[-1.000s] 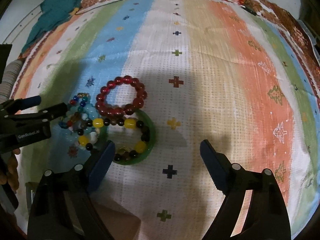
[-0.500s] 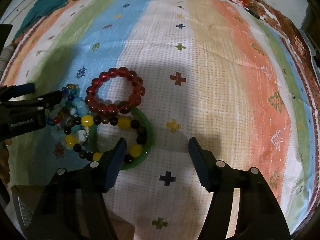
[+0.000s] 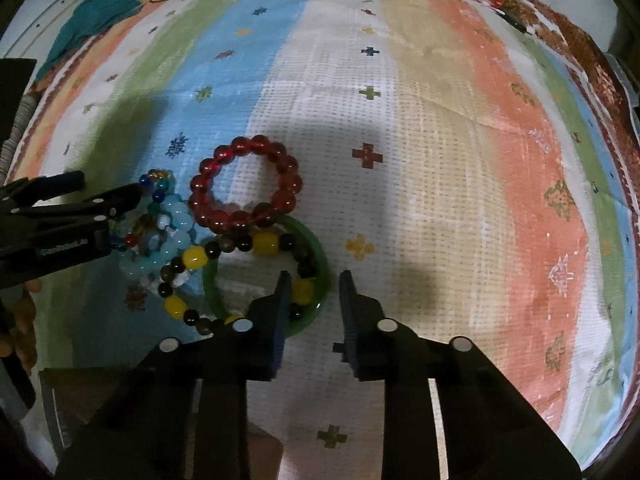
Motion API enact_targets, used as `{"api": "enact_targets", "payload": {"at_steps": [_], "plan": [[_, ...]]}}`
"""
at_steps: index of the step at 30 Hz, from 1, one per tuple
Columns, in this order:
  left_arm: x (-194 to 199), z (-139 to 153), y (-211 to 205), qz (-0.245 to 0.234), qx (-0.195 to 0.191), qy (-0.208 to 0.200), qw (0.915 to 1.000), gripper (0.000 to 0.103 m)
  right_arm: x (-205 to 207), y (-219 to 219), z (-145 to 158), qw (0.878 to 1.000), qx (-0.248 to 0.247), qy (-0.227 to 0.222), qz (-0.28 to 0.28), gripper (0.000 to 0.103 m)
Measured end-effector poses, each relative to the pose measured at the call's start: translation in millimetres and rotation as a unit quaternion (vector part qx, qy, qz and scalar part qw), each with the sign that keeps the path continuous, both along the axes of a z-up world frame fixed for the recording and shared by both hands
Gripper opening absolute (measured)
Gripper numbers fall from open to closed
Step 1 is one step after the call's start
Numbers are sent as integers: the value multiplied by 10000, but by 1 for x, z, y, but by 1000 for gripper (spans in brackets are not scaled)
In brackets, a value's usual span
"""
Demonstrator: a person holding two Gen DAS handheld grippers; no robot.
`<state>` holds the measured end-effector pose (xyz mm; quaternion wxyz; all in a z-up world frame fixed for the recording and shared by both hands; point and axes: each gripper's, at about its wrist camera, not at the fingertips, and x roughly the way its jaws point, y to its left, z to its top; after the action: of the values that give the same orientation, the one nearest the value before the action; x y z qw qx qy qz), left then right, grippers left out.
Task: Organize jewelry
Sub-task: 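Close the right tool on the yellow-and-black bead bracelet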
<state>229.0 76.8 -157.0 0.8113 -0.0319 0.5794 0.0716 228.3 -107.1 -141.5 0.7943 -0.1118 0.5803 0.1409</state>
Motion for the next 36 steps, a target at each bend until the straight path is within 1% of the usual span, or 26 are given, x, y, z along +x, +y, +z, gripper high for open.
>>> {"api": "enact_targets", "payload": {"at_steps": [1,3,7,12,21,23,24,25,30,32,36], "plan": [[0,0,0,1,0,1,10000,87,0,0,1,10000,44,25,-2,18],[0,0,0,1,19,2,10000,89,-1,1,2,10000,73,39,-27,18],[0,0,0,-22,46,6,10000,89,0,-1,2,9997,176,128,-75,18],[-1,0,1,-41,45,10,10000,89,2,-2,4,9997,206,122,-61,18],[-2,0,0,-53,59,26,10000,89,-8,11,12,9994,284,127,150,18],[-2,0,0,-58,62,29,10000,89,-9,14,13,9991,362,128,193,26],[-3,0,0,-57,60,31,10000,89,-9,15,14,9990,381,117,225,32],[-2,0,0,-57,56,30,10000,89,-10,17,14,9988,393,115,260,34],[-3,-3,-2,-110,13,72,9999,90,-7,20,14,9987,374,110,328,36],[-3,-3,-3,-114,18,66,9999,90,-3,20,14,9984,447,130,315,38],[-4,-4,-2,-143,-35,64,9999,90,2,22,13,9973,617,260,305,39]]}}
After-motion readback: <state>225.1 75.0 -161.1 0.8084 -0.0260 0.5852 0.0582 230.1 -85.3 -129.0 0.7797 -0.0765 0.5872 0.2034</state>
